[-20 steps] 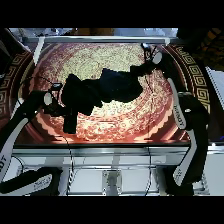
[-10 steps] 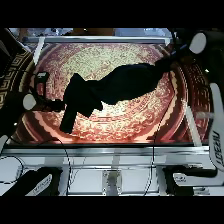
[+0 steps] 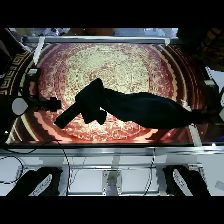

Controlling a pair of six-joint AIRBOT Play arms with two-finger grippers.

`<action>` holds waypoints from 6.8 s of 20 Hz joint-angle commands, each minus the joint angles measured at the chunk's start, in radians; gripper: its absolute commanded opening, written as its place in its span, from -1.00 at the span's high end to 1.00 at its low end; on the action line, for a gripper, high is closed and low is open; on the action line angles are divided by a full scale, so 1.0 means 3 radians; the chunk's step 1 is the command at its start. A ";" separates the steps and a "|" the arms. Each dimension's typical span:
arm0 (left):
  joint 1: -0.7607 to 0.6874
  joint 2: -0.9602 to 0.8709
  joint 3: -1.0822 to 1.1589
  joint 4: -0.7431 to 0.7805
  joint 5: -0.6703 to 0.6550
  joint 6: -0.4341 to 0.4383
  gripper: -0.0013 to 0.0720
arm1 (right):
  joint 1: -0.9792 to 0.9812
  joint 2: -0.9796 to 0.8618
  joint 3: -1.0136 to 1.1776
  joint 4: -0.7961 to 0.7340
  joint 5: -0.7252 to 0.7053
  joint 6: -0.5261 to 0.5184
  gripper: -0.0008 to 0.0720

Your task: Fold the clothes and pants, and hang the long-sleeved shirts on hangers.

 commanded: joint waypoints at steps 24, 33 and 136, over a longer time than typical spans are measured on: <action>-0.1670 -0.2073 0.0009 -0.0688 0.1488 0.0445 -0.38 | -0.0801 0.0314 -0.0872 0.0426 -0.0273 -0.0135 0.93; -0.0992 -0.1662 0.0617 0.1579 0.0169 0.0100 0.91 | -0.0799 0.0165 -0.0641 0.0779 -0.0960 -0.0136 0.94; 0.1806 -0.0712 0.0435 -0.0877 -0.0893 0.2565 0.90 | -0.1890 -0.1186 0.0135 0.0960 -0.1259 -0.1025 0.94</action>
